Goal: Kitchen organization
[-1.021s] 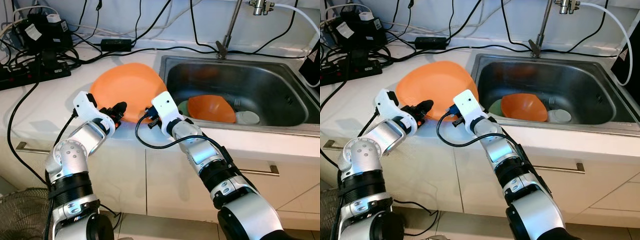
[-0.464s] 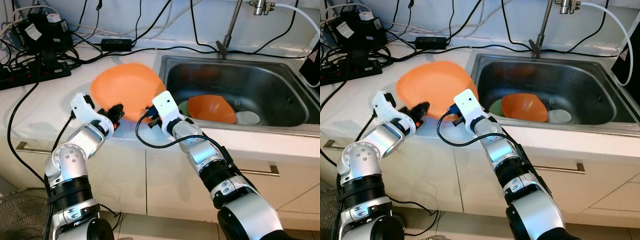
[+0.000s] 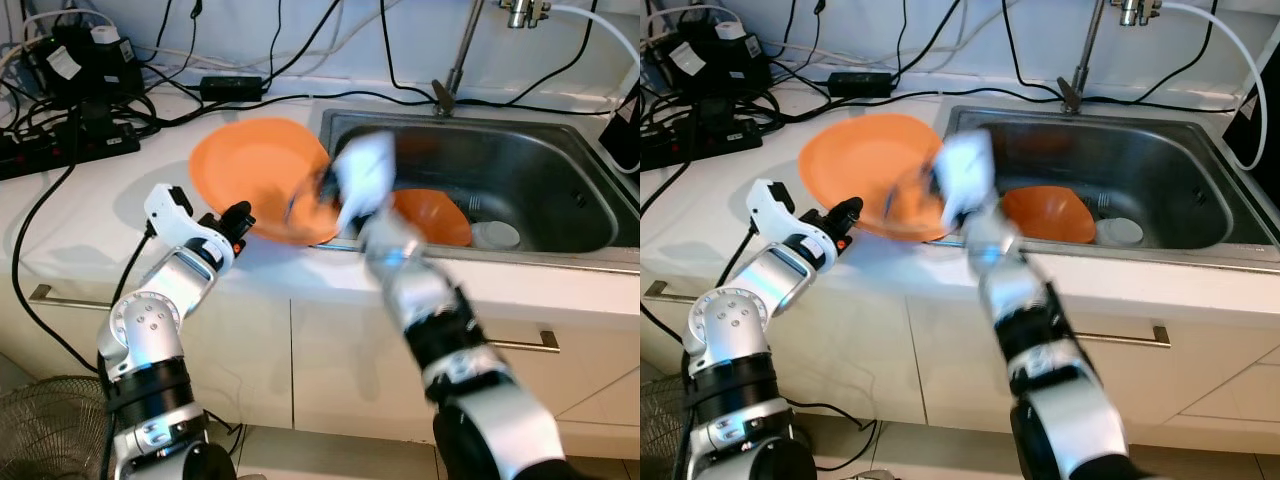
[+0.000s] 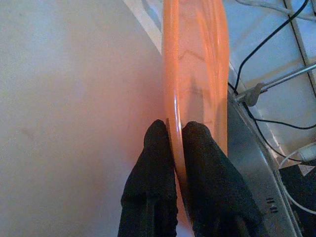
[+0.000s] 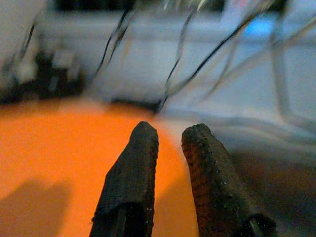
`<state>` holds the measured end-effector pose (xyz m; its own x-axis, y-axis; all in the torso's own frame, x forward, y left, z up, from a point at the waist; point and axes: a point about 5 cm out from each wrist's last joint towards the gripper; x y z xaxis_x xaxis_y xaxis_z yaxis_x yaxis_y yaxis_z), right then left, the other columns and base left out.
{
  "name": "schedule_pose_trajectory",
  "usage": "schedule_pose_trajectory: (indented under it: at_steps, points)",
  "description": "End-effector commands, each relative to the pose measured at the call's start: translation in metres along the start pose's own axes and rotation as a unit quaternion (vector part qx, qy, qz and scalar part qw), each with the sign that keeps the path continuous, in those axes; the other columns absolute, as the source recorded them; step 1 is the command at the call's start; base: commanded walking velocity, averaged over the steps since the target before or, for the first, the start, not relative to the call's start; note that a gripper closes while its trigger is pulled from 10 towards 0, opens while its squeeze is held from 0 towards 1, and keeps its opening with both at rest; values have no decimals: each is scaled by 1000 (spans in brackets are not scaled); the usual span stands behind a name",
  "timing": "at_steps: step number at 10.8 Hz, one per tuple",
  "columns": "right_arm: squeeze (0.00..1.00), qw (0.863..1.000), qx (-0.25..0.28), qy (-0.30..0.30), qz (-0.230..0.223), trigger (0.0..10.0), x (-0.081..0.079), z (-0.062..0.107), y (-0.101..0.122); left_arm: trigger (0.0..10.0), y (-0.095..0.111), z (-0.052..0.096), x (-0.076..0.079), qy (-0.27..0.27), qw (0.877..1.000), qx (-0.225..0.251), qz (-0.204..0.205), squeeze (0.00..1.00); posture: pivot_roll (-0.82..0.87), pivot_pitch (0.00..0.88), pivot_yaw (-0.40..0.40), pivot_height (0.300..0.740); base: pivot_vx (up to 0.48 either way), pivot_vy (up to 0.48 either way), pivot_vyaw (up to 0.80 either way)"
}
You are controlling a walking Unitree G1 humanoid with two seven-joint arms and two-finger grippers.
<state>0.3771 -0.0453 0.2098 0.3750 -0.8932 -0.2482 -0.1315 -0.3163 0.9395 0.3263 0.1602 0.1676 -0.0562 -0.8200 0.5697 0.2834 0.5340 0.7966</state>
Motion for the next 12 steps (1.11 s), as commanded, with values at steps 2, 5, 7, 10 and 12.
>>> schedule_pose_trajectory:
  at_steps: [2, 5, 7, 10, 12]
  points:
    - [0, 996, 75, -26, -38, 10000, 8, -6, 36, 0, -10, 0, -5, 27, 999, -22, -3, 0, 169, 0, 0, 740, 0, 0, 0]
    - [0, 993, 75, -74, -47, 10000, 30, 4, 32, 3765, 4, -2, 5, -10, 998, 45, 40, 0, 157, 0, 1, 740, 0, 0, 0]
    - [0, 991, 61, -105, -58, 10000, 43, 18, 19, 10000, 5, -4, 12, -30, 995, 60, 70, 0, 149, 0, 8, 740, 0, 0, 0]
    - [0, 986, 44, -136, -79, 10000, 53, 33, 6, 10000, 5, -8, 23, -60, 988, 68, 121, 0, 139, 0, 24, 740, 0, 0, 0]
    - [0, 984, 45, -147, -95, 10000, 54, 39, 4, 10000, 12, -13, 34, -83, 980, 86, 158, 0, 133, 0, 39, 740, 0, 0, 0]
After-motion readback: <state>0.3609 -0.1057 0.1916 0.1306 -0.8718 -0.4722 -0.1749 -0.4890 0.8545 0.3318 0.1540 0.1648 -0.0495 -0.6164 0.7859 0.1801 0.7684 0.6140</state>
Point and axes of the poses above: a point about 5 cm out from each wrist's last joint towards the gripper, its own z axis pointing back from the gripper into the wrist, its own y axis along the axis of the wrist's last joint, x = y × z, and after that the axes turned 15 degrees about -z, right-handed
